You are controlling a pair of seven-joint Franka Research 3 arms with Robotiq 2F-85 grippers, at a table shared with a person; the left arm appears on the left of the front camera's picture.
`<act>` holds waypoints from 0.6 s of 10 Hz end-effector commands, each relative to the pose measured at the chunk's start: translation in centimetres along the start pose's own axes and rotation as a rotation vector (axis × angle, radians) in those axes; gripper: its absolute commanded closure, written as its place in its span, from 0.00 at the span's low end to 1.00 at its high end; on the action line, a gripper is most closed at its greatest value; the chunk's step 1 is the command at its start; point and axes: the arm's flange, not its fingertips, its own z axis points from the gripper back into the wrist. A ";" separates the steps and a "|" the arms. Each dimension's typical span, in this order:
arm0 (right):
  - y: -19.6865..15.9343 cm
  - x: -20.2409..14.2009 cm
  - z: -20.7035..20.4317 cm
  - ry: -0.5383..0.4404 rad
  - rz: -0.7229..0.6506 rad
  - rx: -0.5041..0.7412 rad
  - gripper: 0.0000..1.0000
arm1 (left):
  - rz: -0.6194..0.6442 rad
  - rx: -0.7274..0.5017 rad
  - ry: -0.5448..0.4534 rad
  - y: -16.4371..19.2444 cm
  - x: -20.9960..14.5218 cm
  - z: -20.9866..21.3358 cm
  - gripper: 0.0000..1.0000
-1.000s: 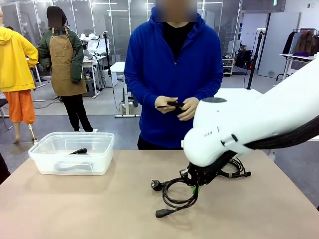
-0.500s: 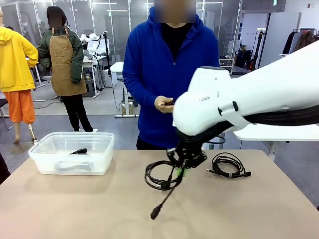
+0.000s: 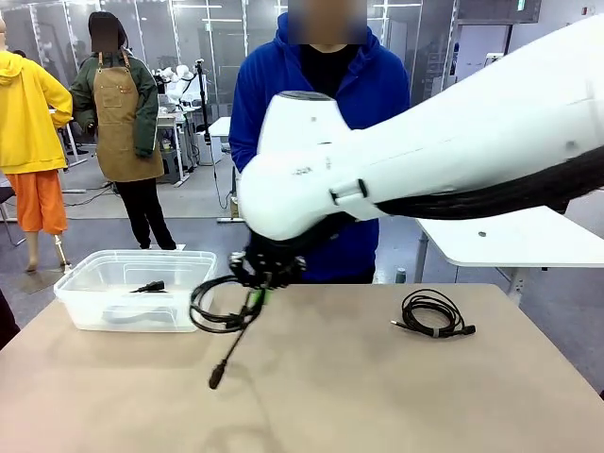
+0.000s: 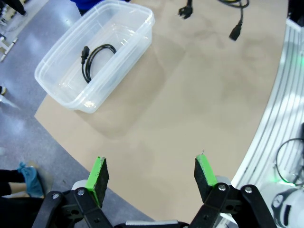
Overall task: Organize and store the cables.
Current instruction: Place the Power Cable into the Organizing box.
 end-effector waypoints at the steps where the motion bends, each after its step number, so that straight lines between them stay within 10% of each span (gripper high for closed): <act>1: 3.9 2.6 -2.4 0.010 0.000 -0.046 0.88 | -0.002 0.010 -0.015 -0.2 -0.1 -0.2 0.08; 6: 3.2 2.5 -10.2 0.182 -0.006 -0.058 0.88 | -0.002 0.010 -0.015 -0.2 -0.1 -0.2 0.08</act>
